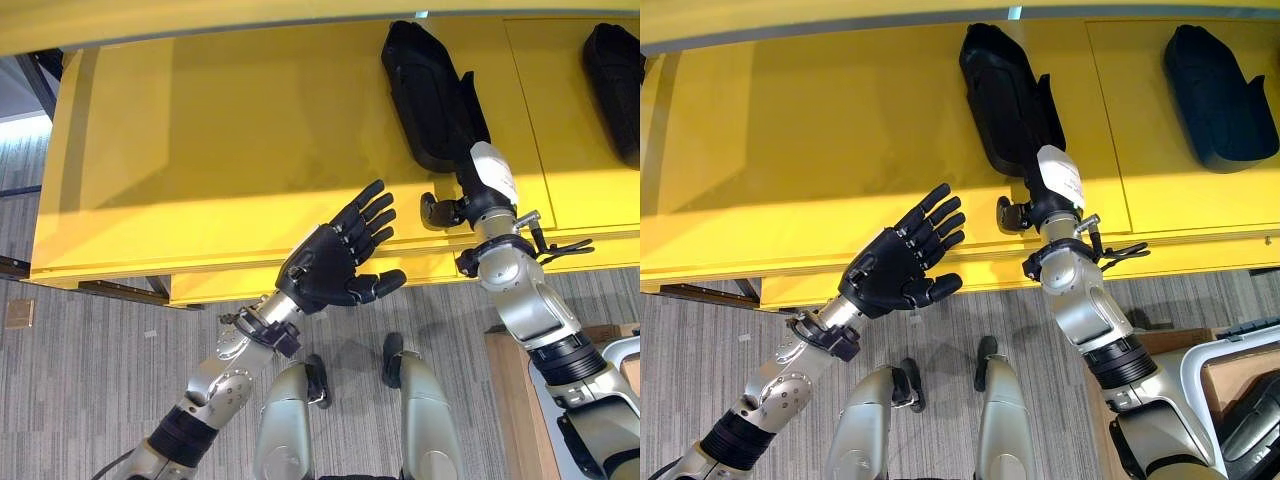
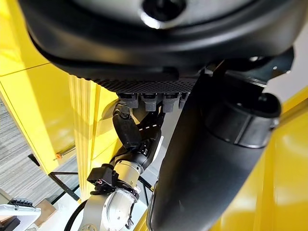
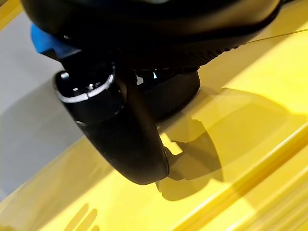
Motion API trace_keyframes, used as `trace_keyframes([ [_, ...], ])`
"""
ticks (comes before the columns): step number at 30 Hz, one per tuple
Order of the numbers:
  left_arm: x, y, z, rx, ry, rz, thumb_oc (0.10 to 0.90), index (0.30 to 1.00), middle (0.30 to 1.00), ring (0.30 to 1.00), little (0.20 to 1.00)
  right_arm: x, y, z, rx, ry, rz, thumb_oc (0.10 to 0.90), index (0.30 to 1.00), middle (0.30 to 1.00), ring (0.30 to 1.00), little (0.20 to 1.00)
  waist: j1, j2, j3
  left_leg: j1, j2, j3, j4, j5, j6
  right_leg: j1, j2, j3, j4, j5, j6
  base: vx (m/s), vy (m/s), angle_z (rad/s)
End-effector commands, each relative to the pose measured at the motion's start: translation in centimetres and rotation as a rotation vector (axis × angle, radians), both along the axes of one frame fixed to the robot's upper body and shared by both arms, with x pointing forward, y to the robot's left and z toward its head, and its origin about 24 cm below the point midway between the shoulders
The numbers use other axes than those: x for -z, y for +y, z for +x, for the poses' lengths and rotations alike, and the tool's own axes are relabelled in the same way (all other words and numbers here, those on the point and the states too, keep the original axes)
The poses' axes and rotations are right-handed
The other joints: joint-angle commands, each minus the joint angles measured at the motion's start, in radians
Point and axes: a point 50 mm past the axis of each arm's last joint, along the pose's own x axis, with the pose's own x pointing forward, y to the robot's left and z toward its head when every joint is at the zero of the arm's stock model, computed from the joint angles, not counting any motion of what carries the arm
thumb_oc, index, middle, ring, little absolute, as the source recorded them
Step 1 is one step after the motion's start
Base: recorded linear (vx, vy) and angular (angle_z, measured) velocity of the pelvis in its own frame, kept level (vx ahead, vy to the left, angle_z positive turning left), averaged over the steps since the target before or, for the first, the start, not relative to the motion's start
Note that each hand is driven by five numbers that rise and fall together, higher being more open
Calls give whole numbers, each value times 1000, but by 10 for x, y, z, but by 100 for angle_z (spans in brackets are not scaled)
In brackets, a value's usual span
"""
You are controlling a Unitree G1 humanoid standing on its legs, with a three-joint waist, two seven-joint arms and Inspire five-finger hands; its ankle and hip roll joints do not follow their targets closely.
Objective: Move parts from the plastic box to the shelf.
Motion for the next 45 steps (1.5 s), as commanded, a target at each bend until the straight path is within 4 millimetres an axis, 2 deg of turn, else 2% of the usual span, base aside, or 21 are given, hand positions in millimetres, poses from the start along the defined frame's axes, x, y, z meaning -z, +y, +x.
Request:
trace_keyframes([
  [1, -54, -13, -25, 104, -256, -148, 900, 1000, 1000, 1000, 1000, -22, 8, -6, -52, -84, 25, 900, 1000, 1000, 1000, 1000, 13, 5, -16, 39, -22, -64, -125, 63, -14, 102, 9, -33, 109, -158, -13, 0, 0, 0],
  [11, -53, -13, -25, 96, -251, -153, 900, 1000, 1000, 1000, 1000, -25, 13, -10, -88, -143, 56, 900, 1000, 1000, 1000, 1000, 11, 5, -16, 45, -21, -64, -126, 62, -12, 106, 11, -30, 112, -161, -14, 0, 0, 0],
  [17, -56, -14, -26, 85, -252, -162, 900, 1000, 1000, 1000, 1000, -51, 20, -27, -133, -364, 44, 900, 1000, 1000, 1000, 1000, 3, 8, -16, 50, -21, -61, -128, 61, -12, 107, 16, -27, 112, -163, -13, 0, 0, 0],
  [23, -57, -17, -27, 84, -252, -162, 900, 1000, 1000, 1000, 1000, -67, 27, -42, -147, -525, 43, 900, 1000, 1000, 1000, 1000, -2, 12, -16, 50, -21, -60, -124, 58, -12, 106, 21, -22, 114, -165, -14, 0, 0, 0],
  [39, -59, -20, -30, 81, -261, -181, 900, 1000, 1000, 1000, 1000, -88, 34, -64, -154, -797, 89, 900, 1000, 1000, 1000, 1000, -7, 28, -16, 53, -24, -54, -130, 62, -12, 107, 22, -18, 104, -158, -13, 0, 0, 0],
  [45, -57, -18, -31, 83, -260, -184, 900, 1000, 1000, 1000, 1000, -97, 36, -74, -170, -948, 92, 900, 1000, 1000, 1000, 1000, -3, 35, -19, 58, -28, -57, -140, 68, -12, 115, 22, -19, 93, -155, -15, 0, 0, 0],
])
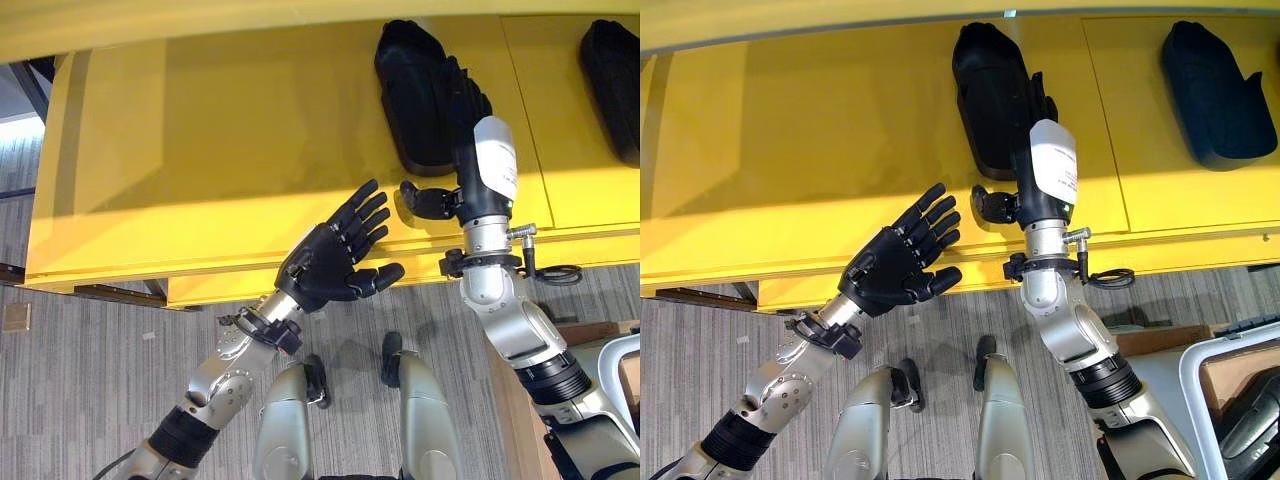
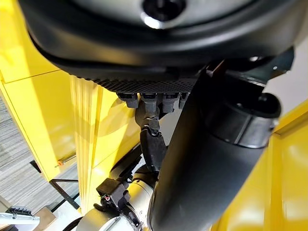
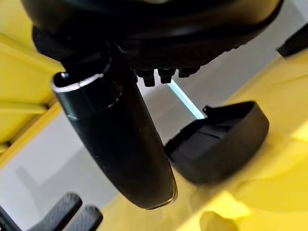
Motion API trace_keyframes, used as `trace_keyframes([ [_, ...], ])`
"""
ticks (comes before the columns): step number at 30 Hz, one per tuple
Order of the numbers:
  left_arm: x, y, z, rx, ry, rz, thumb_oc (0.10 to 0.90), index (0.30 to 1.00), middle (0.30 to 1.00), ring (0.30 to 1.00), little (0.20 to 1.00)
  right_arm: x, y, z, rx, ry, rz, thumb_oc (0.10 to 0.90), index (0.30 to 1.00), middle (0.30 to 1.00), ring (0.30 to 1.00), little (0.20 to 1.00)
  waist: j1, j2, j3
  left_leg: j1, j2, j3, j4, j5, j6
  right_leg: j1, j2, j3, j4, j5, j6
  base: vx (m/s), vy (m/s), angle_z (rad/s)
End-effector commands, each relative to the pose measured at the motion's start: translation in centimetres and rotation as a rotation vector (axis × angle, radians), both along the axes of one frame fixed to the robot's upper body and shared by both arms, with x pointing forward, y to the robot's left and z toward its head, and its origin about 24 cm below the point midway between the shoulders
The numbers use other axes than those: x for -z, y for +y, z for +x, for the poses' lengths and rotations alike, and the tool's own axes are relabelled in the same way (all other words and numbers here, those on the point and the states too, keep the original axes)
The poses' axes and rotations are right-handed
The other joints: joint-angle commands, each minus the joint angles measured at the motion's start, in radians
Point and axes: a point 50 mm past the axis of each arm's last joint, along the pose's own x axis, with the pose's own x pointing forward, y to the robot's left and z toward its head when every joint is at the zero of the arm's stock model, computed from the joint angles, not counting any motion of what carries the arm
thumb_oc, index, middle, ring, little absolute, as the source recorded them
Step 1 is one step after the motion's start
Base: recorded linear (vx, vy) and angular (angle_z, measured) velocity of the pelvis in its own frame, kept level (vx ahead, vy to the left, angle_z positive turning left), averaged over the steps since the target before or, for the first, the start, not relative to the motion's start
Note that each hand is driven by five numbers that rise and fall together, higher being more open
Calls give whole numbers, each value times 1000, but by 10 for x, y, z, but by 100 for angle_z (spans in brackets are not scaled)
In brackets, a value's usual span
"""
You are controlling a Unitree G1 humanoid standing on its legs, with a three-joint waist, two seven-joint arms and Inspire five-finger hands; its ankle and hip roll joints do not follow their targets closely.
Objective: Move parts from the plastic box to the shelf.
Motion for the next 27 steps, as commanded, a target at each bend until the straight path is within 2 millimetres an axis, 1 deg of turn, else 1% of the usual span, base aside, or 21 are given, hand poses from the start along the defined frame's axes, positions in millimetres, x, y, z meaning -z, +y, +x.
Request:
trace_keyframes([
  [1, -57, -18, -32, 126, -297, -182, 900, 1000, 1000, 1000, 1000, -82, 8, -45, -103, -530, 38, 900, 1000, 1000, 1000, 1000, 3, 33, -22, 55, -29, -66, -137, 73, -12, 118, 20, -25, 92, -153, -21, 0, 0, 0],
  [3, -57, -17, -32, 122, -295, -185, 900, 1000, 1000, 1000, 1000, -83, 9, -49, -106, -555, 34, 900, 1000, 1000, 1000, 1000, 3, 34, -26, 61, -31, -67, -146, 77, -13, 124, 22, -24, 84, -151, -21, 10, 12, -2],
  [4, -56, -16, -33, 111, -294, -188, 900, 1000, 1000, 1000, 1000, -84, 9, -54, -92, -598, 30, 900, 1000, 1000, 1000, 1000, 2, 34, -31, 68, -33, -67, -156, 81, -15, 131, 23, -23, 73, -148, -20, 27, 23, -6],
  [6, -55, -13, -33, 99, -293, -205, 900, 1000, 1000, 1000, 1000, -84, 8, -58, -74, -621, 18, 900, 1000, 1000, 1000, 1000, 2, 35, -45, 90, -38, -65, -187, 92, -16, 152, 25, -21, 36, -136, -15, 54, 36, -10],
  [7, -53, -9, -35, 82, -292, -215, 900, 1000, 1000, 1000, 1000, -84, 6, -60, -48, -638, -4, 900, 1000, 1000, 1000, 1000, 6, 37, -68, 117, -43, -67, -241, 119, -23, 181, 26, -23, -24, -115, -9, 63, 37, -7],
  [12, -46, 3, -39, 32, -282, -216, 900, 1000, 1000, 1000, 1000, -77, -4, -62, -52, -603, -20, 900, 1000, 1000, 1000, 1000, 14, 42, -113, 171, -42, -76, -370, 184, -45, 242, 28, -39, -151, -72, -2, 25, 13, 6],
  [15, -37, 22, -45, -43, -271, -214, 900, 1000, 1000, 1000, 1000, -58, -20, -65, -65, -518, -35, 900, 1000, 1000, 1000, 1000, 22, 41, -171, 226, -27, -91, -490, 243, -69, 316, 27, -56, -275, -39, 8, 31, 5, 9],
  [18, -29, 35, -49, -109, -260, -203, 900, 1000, 1000, 1000, 1000, -42, -32, -69, -66, -450, -37, 900, 1000, 1000, 1000, 1000, 24, 38, -209, 262, -15, -89, -554, 268, -78, 362, 24, -73, -338, -27, 14, 32, -4, 19],
  [20, -20, 52, -57, -189, -243, -192, 900, 1000, 1000, 1000, 1000, -17, -45, -75, -68, -330, -37, 900, 1000, 1000, 1000, 1000, 27, 32, -252, 296, -2, -90, -598, 293, -89, 412, 22, -91, -392, -16, 18, 60, 4, 13],
  [21, -17, 56, -59, -200, -238, -190, 900, 1000, 1000, 1000, 1000, -12, -48, -77, -69, -308, -35, 900, 1000, 1000, 1000, 1000, 28, 30, -260, 301, 0, -91, -603, 296, -90, 420, 21, -94, -399, -15, 19, 79, 35, 22],
  [22, -9, 72, -69, -260, -220, -173, 900, 1000, 1000, 1000, 1000, 6, -62, -86, -57, -201, -9, 900, 1000, 1000, 1000, 1000, 26, 20, -298, 320, 10, -85, -620, 307, -96, 451, 15, -109, -429, -9, 22, 67, 46, 24],
  [23, -5, 79, -73, -278, -214, -161, 900, 1000, 1000, 1000, 1000, 14, -67, -91, -43, -162, 3, 900, 1000, 1000, 1000, 1000, 23, 14, -313, 331, 12, -83, -632, 310, -97, 466, 12, -115, -442, -5, 26, 72, 80, 21],
  [24, -2, 88, -79, -294, -210, -145, 900, 1000, 1000, 1000, 1000, 26, -76, -97, -22, -77, 20, 900, 1000, 1000, 1000, 1000, 17, 6, -336, 348, 13, -80, -650, 315, -99, 487, 9, -121, -456, -4, 32, 36, 75, 14],
  [27, 1, 92, -83, -292, -201, -131, 900, 1000, 1000, 1000, 1000, 38, -84, -101, -9, 27, 58, 900, 1000, 1000, 1000, 1000, 11, -4, -361, 375, 7, -79, -678, 317, -97, 513, 10, -120, -478, -3, 39, 28, 65, 10],
])
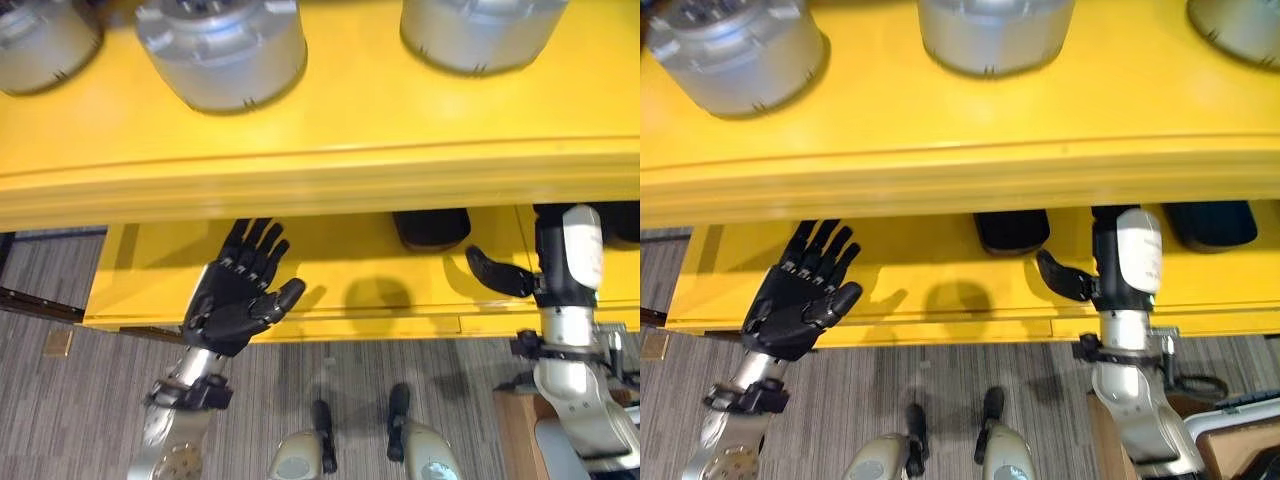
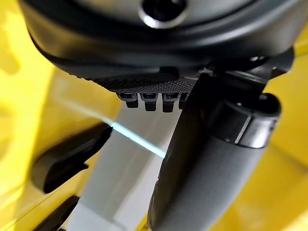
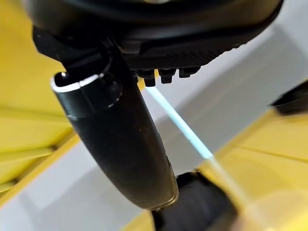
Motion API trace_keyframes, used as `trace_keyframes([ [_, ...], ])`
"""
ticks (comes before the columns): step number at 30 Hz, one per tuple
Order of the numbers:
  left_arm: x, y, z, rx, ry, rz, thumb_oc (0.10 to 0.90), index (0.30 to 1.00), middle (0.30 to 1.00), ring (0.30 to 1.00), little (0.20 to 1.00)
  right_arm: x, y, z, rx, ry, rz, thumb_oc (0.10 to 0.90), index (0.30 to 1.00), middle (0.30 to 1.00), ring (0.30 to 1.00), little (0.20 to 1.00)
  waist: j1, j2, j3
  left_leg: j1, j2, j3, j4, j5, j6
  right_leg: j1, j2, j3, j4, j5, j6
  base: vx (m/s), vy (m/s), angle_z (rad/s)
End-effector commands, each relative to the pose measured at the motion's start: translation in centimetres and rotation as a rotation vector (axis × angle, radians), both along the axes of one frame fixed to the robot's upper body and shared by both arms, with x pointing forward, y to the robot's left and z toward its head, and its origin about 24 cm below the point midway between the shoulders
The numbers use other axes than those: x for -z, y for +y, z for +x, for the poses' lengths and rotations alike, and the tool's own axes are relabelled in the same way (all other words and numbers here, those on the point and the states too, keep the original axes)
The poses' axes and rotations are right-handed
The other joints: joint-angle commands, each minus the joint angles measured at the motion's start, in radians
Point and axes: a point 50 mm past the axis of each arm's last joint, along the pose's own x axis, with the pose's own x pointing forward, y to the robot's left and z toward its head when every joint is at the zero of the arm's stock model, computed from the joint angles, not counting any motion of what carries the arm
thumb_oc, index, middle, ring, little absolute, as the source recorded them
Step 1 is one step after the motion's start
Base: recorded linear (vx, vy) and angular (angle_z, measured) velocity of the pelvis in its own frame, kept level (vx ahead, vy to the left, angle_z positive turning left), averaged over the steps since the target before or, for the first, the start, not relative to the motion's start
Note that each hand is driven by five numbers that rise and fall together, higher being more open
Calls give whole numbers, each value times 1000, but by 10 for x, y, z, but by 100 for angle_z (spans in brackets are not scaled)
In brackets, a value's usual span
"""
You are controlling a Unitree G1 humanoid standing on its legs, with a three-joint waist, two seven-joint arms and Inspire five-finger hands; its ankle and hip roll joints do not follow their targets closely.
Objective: Move parts from the plastic box to the shelf.
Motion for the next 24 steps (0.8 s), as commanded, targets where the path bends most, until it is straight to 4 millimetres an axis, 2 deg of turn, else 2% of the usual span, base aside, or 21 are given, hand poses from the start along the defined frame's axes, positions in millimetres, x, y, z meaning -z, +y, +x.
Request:
trace_keyframes([
  [1, -33, -5, -3, 102, -228, 33, 900, 1000, 1000, 1000, 1000, -40, 16, 2, -151, -164, 35, 900, 1000, 1000, 1000, 1000, 0, -56, -147, -38, 59, -24, -19, 58, -17, 81, -45, 8, 70, -157, 54, 24, 74, 7],
  [4, -31, -4, -5, 105, -217, 40, 900, 1000, 1000, 1000, 1000, -25, 11, -1, -176, -14, 94, 900, 1000, 1000, 1000, 1000, -14, -67, -163, -8, 50, -11, -35, 50, -13, 106, -46, 17, 47, -150, 64, 25, 97, 3],
  [9, -30, -3, -7, 121, -199, 46, 900, 1000, 1000, 1000, 1000, -11, 6, -9, -181, 93, 136, 900, 1000, 1000, 1000, 1000, -29, -79, -167, 20, 41, 4, -55, 41, -6, 123, -59, 35, 10, -126, 83, 15, 80, -3],
  [13, -29, -4, -7, 149, -185, 54, 900, 1000, 1000, 1000, 1000, -5, 6, -13, -210, 145, 162, 900, 1000, 1000, 1000, 1000, -43, -89, -163, 34, 31, 19, -69, 33, 6, 121, -69, 56, -1, -110, 104, -25, 63, -5],
  [21, -31, -12, -1, 192, -186, 43, 900, 1000, 1000, 1000, 1000, -4, 17, -15, -309, 195, 160, 900, 1000, 1000, 1000, 1000, -62, -105, -148, 29, 6, 66, -31, -5, 28, 108, -77, 60, -17, -84, 120, -52, 76, -13],
  [22, -30, -15, 2, 207, -177, 25, 900, 1000, 1000, 1000, 1000, 0, 19, -15, -306, 189, 175, 900, 1000, 1000, 1000, 1000, -66, -111, -134, 29, 5, 80, -32, -8, 30, 90, -89, 63, -32, -52, 141, -130, 64, -11],
  [24, -30, -17, 3, 208, -178, 34, 900, 1000, 1000, 1000, 1000, 0, 22, -15, -315, 170, 182, 900, 1000, 1000, 1000, 1000, -68, -113, -122, 29, 13, 91, -31, -7, 27, 70, -100, 54, -31, -32, 158, -221, -14, -29],
])
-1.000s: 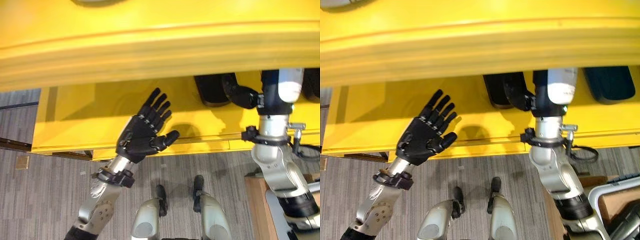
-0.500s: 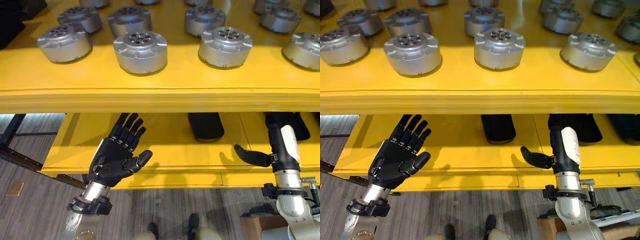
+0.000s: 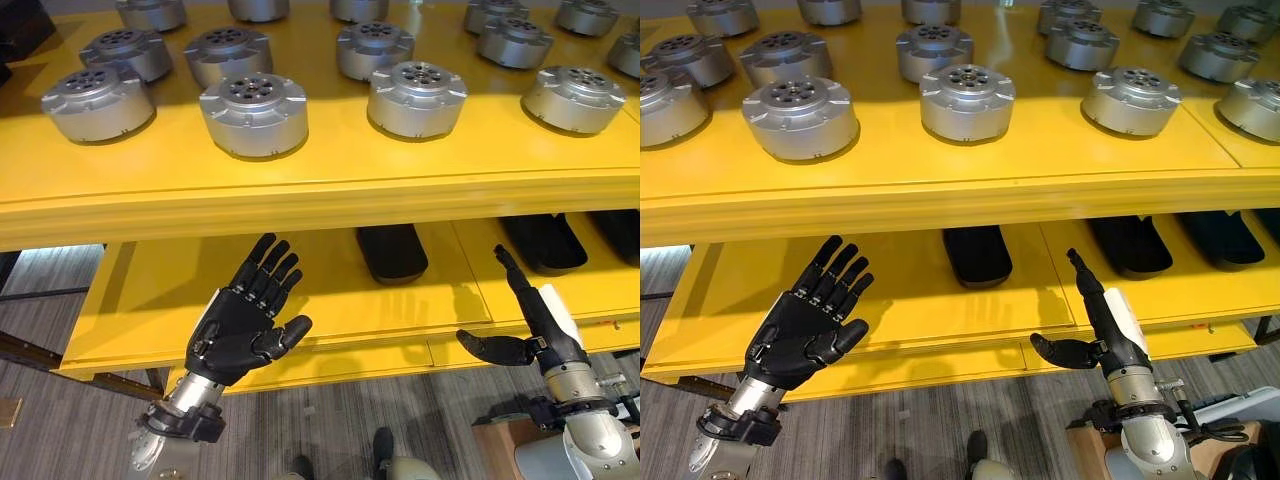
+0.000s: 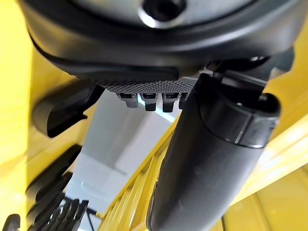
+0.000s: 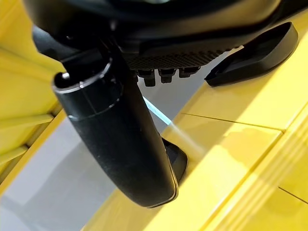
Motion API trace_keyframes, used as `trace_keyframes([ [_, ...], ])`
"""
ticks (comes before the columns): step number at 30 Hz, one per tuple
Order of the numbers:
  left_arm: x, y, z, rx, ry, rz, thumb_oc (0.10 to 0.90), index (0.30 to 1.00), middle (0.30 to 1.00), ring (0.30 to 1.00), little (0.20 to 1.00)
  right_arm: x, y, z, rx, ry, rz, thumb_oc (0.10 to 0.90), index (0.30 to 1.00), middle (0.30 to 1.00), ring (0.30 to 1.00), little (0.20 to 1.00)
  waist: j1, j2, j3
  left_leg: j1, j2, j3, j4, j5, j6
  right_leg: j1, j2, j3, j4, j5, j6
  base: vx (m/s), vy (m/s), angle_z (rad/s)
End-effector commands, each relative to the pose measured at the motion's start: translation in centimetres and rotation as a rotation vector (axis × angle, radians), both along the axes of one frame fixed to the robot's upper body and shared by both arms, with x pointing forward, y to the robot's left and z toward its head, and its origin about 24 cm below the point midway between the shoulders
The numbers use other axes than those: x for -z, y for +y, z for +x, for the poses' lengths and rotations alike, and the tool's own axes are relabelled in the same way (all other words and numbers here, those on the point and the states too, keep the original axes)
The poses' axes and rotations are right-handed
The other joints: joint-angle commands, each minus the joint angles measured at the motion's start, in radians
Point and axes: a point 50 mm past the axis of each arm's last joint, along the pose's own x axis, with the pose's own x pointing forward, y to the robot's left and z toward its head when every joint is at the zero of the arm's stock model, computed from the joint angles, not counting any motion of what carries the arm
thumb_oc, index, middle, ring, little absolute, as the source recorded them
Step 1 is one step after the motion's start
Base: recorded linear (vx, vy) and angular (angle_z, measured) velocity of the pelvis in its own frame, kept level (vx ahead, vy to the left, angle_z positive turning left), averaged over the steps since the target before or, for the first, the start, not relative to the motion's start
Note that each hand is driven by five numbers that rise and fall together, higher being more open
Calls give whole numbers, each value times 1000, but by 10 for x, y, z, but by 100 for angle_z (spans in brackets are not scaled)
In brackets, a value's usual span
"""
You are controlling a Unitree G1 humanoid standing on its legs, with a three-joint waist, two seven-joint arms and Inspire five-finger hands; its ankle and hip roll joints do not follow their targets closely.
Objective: Move parts from the plastic box to the shelf.
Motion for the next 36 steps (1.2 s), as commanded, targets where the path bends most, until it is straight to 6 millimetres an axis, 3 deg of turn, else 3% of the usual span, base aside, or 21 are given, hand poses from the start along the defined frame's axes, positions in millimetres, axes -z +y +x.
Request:
trace_keyframes([
  [1, -41, -1, 14, 1, -221, 29, 900, 1000, 1000, 1000, 1000, -45, 24, 16, -146, -295, 56, 900, 1000, 1000, 1000, 1000, 2, -33, 26, -4, 68, 69, 35, -36, 10, 36, -123, -101, 94, -76, 154, -339, -90, -61],
  [3, -41, 1, 16, -59, -221, 27, 900, 1000, 1000, 1000, 1000, -48, 33, 20, -212, -326, 60, 900, 1000, 1000, 1000, 1000, 23, -23, 43, 2, 99, 127, 53, -52, 20, 34, -148, -185, 225, -124, 155, -340, -59, -105],
  [5, -39, 2, 17, -74, -210, 19, 900, 1000, 1000, 1000, 1000, -50, 35, 18, -215, -347, 67, 900, 1000, 1000, 1000, 1000, 32, -9, 45, -27, 100, 119, 59, -49, 53, 13, -152, -161, 401, -181, 124, -278, -50, -92],
  [8, -33, 6, 13, -87, -184, 15, 900, 1000, 1000, 1000, 1000, -51, 36, 16, -222, -364, 70, 900, 1000, 1000, 1000, 1000, 46, -5, 39, -80, 89, 93, 73, -43, 73, 31, -136, -122, 525, -244, 97, -195, -154, -47],
  [11, -28, 14, 7, -120, -162, -8, 900, 1000, 1000, 1000, 1000, -54, 41, 15, -260, -387, 61, 900, 1000, 1000, 1000, 1000, 68, -21, 29, -149, 95, 86, 94, -26, 60, 103, -107, -113, 490, -295, 89, -210, -347, -24],
  [13, -26, 20, 8, -127, -123, -88, 900, 1000, 1000, 1000, 1000, -59, 43, 19, -316, -365, 69, 900, 1000, 1000, 1000, 1000, 80, -28, 36, -206, 148, 84, 126, 21, 7, 174, -54, -119, 378, -382, 45, -180, -484, -40],
  [14, -25, 21, 9, -128, -117, -146, 900, 1000, 1000, 1000, 1000, -60, 41, 24, -328, -334, 93, 900, 1000, 1000, 1000, 1000, 92, -25, 37, -226, 185, 86, 111, 71, -27, 201, -35, -138, 331, -414, 30, -169, -350, -27],
  [15, -25, 21, 9, -128, -119, -156, 900, 1000, 1000, 1000, 1000, -61, 40, 25, -330, -328, 97, 900, 1000, 1000, 1000, 1000, 93, -23, 39, -227, 193, 84, 105, 83, -36, 207, -29, -142, 320, -415, 25, -269, -432, -22],
  [16, -25, 19, 10, -128, -125, -179, 900, 1000, 1000, 1000, 1000, -63, 39, 30, -339, -312, 107, 900, 1000, 1000, 1000, 1000, 99, -14, 43, -220, 226, 82, 61, 137, -64, 211, -18, -164, 295, -416, 23, -195, -293, -32],
  [18, -26, 19, 10, -143, -122, -167, 900, 1000, 1000, 1000, 1000, -64, 37, 33, -332, -315, 104, 900, 1000, 1000, 1000, 1000, 100, -8, 50, -209, 246, 82, 32, 168, -81, 201, -13, -179, 299, -419, 20, -202, -301, -53],
  [22, -18, 25, 3, -176, -78, -181, 900, 1000, 1000, 1000, 1000, -65, 32, 34, -305, -306, 92, 900, 1000, 1000, 1000, 1000, 89, 9, 70, -174, 304, 84, -44, 239, -121, 140, 15, -194, 387, -443, -5, -193, -300, 0],
  [26, -12, 29, -2, -192, -47, -213, 900, 1000, 1000, 1000, 1000, -62, 28, 32, -290, -305, 65, 900, 1000, 1000, 1000, 1000, 71, 13, 73, -154, 324, 102, -72, 258, -140, 119, 16, -194, 387, -423, -2, -130, -171, 3],
  [28, -10, 29, -3, -187, -46, -207, 900, 1000, 1000, 1000, 1000, -60, 24, 32, -263, -295, 60, 900, 1000, 1000, 1000, 1000, 68, 12, 73, -150, 317, 82, -62, 264, -145, 120, 15, -184, 374, -409, -1, -151, -145, 1],
  [29, -9, 26, -2, -171, -46, -211, 900, 1000, 1000, 1000, 1000, -57, 21, 34, -236, -284, 61, 900, 1000, 1000, 1000, 1000, 75, 21, 78, -188, 319, 35, 1, 285, -135, 121, 31, -164, 348, -381, -14, -156, -114, -8],
  [30, -8, 24, -1, -158, -46, -210, 900, 1000, 1000, 1000, 1000, -55, 17, 36, -214, -272, 62, 900, 1000, 1000, 1000, 1000, 73, 22, 78, -193, 300, 24, 50, 255, -125, 124, 25, -153, 337, -372, -18, -188, -115, -9],
  [31, -6, 23, 0, -150, -48, -204, 900, 1000, 1000, 1000, 1000, -52, 12, 36, -191, -255, 65, 900, 1000, 1000, 1000, 1000, 69, 12, 72, -185, 245, 13, 117, 161, -91, 126, 7, -143, 305, -347, -20, -113, -63, -8],
  [32, -6, 22, 0, -147, -47, -202, 900, 1000, 1000, 1000, 1000, -51, 11, 36, -188, -254, 66, 900, 1000, 1000, 1000, 1000, 68, 10, 71, -185, 239, 12, 125, 147, -86, 127, 4, -142, 302, -345, -18, -156, -58, -13],
  [33, -6, 18, 3, -125, -52, -202, 900, 1000, 1000, 1000, 1000, -49, 6, 36, -145, -250, 89, 900, 1000, 1000, 1000, 1000, 61, -7, 61, -170, 145, -4, 223, 24, -42, 124, -16, -123, 257, -307, -15, -133, -42, -22],
  [34, -8, 10, 5, -116, -60, -195, 900, 1000, 1000, 1000, 1000, -45, 4, 36, -118, -242, 114, 900, 1000, 1000, 1000, 1000, 64, -19, 50, -183, 21, -77, 321, -46, -16, 127, -20, -80, 187, -252, -3, -139, -45, -29],
  [36, -9, 3, 7, -102, -63, -175, 900, 1000, 1000, 1000, 1000, -41, 5, 36, -101, -234, 138, 900, 1000, 1000, 1000, 1000, 59, -24, 38, -183, -46, -109, 364, -86, -3, 122, -17, -41, 147, -215, 7, -63, 48, -54],
])
